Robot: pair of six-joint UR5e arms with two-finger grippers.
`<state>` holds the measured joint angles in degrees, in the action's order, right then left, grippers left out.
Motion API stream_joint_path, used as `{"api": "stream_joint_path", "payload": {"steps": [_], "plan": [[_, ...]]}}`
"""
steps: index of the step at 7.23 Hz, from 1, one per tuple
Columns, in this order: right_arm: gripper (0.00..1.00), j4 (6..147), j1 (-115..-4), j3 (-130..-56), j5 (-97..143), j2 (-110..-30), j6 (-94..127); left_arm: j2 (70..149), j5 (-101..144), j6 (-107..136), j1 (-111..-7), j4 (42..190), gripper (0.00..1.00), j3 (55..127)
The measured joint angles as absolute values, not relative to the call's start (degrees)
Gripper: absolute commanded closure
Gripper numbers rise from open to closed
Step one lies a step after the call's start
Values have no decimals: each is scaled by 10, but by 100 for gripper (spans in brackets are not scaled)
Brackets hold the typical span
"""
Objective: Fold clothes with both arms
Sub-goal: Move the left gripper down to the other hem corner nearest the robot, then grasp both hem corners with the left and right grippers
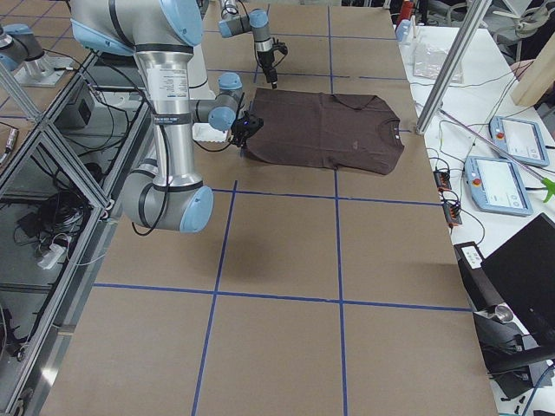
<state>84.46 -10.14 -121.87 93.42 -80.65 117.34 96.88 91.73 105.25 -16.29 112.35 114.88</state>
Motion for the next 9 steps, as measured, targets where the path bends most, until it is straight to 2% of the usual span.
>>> {"api": "stream_joint_path", "payload": {"steps": [3,4,5,6,9], "plan": [[100,845,-102,-1222,934,-807,1174,946,914,1097,-126,1107,41,1153],[100,845,-102,-1224,933,-807,1174,946,915,1104,-122,1103,53,1153],[100,845,-102,-1225,933,-807,1174,947,915,1107,-119,1101,81,1154],[100,845,-102,-1226,933,-808,1174,947,915,1109,-118,1101,100,1154],[100,845,-103,-1227,933,-808,1173,949,916,1109,-114,1096,100,1158]]}}
